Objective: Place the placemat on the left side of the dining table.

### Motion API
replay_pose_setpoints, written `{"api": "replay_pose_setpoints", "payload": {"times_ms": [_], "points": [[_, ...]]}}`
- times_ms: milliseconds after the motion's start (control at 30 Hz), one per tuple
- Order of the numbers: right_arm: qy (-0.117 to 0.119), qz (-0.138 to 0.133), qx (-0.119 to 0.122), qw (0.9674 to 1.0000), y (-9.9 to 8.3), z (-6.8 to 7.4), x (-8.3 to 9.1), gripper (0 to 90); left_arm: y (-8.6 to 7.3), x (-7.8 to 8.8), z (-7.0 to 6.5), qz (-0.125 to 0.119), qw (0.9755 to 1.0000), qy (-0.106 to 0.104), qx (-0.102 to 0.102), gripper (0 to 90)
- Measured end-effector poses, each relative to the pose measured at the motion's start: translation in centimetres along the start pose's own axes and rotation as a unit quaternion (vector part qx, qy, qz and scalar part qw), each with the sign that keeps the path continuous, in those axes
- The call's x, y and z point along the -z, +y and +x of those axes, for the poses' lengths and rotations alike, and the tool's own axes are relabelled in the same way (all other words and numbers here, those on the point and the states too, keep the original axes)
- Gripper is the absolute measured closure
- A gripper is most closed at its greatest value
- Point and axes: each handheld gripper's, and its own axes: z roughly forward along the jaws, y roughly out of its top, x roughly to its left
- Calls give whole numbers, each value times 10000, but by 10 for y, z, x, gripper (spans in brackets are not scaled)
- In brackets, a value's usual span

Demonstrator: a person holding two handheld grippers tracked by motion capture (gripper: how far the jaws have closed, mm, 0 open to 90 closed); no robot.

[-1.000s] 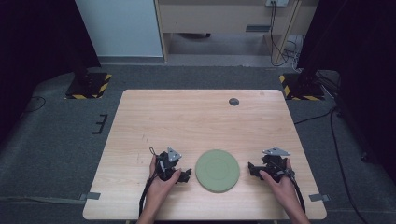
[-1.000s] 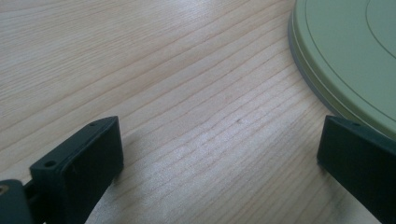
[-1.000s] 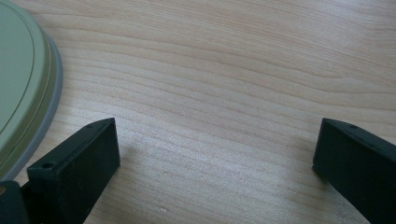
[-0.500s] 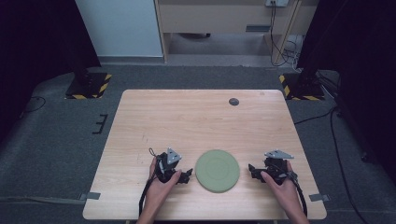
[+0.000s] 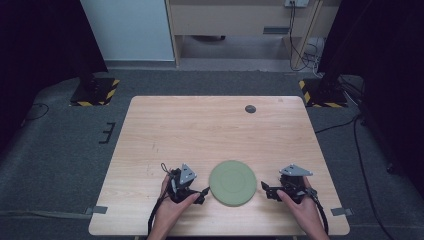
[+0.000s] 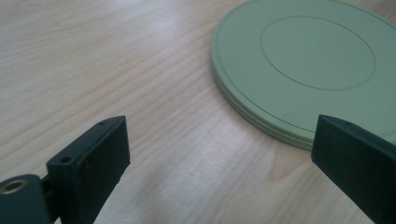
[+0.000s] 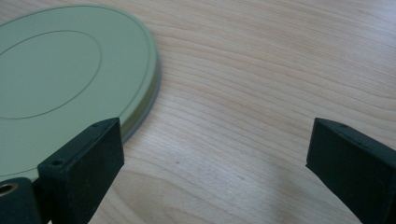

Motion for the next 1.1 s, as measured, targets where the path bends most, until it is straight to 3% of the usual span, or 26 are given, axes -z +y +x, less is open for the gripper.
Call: {"api": "replay_pose_setpoints", "payload": {"times_ms": [167, 200, 333, 400, 500, 867, 1100], "points": [[58, -8, 105, 9999, 1, 6, 0, 44, 1, -8, -10, 77, 9997, -110, -189, 36], [86, -14, 151, 9998, 1, 8, 0, 44, 1, -10, -15, 87, 9994, -55, -320, 37], [123, 3, 200, 9997, 1, 11, 0, 44, 3, -11, -17, 27, 9994, -127, -311, 40], [172, 29, 265, 9995, 1, 15, -2, 45, 2, -15, -19, 160, 9988, -265, -371, 29], [226, 27, 280, 9994, 1, 18, -2, 45, 2, -16, -20, 159, 9986, -207, -454, 34], [310, 87, 402, 9987, 1, 26, -5, 50, 1, -19, -16, 146, 9991, -313, -232, 16], [269, 114, 409, 9987, 0, 27, -6, 51, 3, -18, -19, 157, 9992, -220, -291, 16]]}}
